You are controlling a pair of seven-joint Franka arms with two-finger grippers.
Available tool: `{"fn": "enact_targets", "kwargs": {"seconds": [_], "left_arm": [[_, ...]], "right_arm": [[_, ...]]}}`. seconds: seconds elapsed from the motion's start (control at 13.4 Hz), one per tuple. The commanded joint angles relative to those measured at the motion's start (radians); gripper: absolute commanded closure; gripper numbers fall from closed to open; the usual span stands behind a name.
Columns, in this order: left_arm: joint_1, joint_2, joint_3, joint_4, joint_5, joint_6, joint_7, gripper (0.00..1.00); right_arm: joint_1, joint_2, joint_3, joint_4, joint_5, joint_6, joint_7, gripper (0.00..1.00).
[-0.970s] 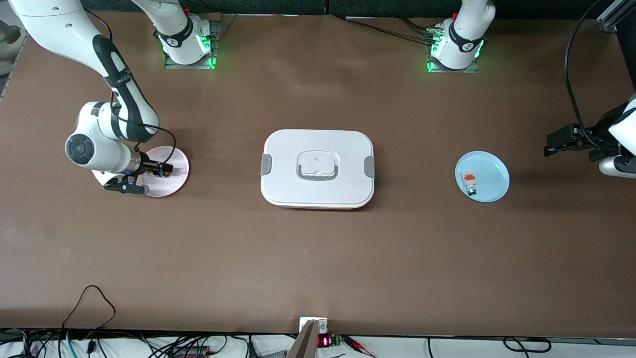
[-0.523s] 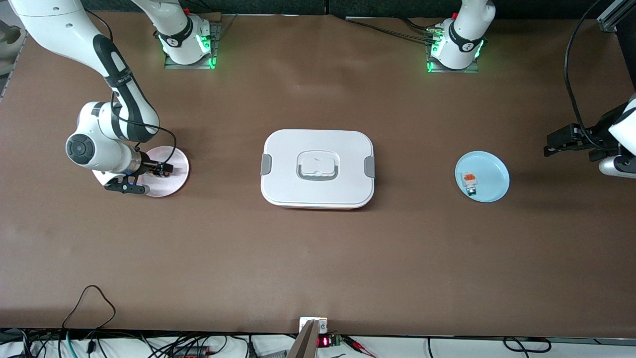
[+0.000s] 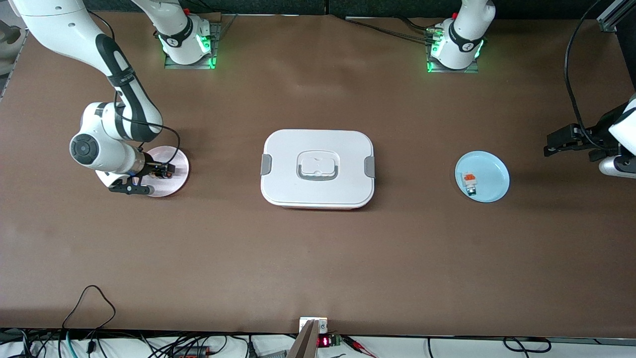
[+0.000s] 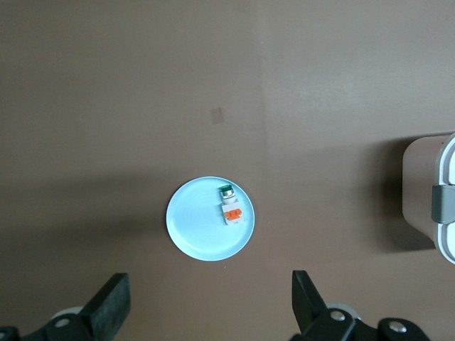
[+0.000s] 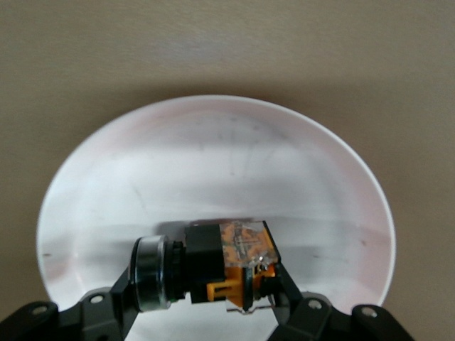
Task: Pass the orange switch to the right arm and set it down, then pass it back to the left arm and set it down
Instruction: 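Lift the switch off the white plate with the right gripper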
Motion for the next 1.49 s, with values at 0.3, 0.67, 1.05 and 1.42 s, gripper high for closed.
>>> {"fn": "enact_targets", "kwargs": {"seconds": [0.3, 0.67, 1.05, 1.42], "left_arm": [[0.005, 0.006, 0.0, 0.023, -0.004, -0.011, 0.023, 0.0], [0.004, 0.005, 0.0, 0.01, -0.013, -0.024, 0.012, 0.0], [0.002, 0.005, -0.002, 0.01, -0.015, -0.06, 0.021, 0.0], [0.002, 0.013, -0.002, 0.007, -0.004, -0.059, 0.023, 0.0]], "right_arm": [[-0.007, -0.087, 0.041, 0.023, 0.003, -0.004, -0.034, 0.62], [-0.002, -0.125, 0.048, 0.195, 0.002, -0.198, -0.108, 0.64], [0.0, -0.201, 0.074, 0.358, 0.011, -0.396, -0.245, 0.64], [0.029, -0.219, 0.097, 0.457, 0.13, -0.397, -0.465, 0.64]]}}
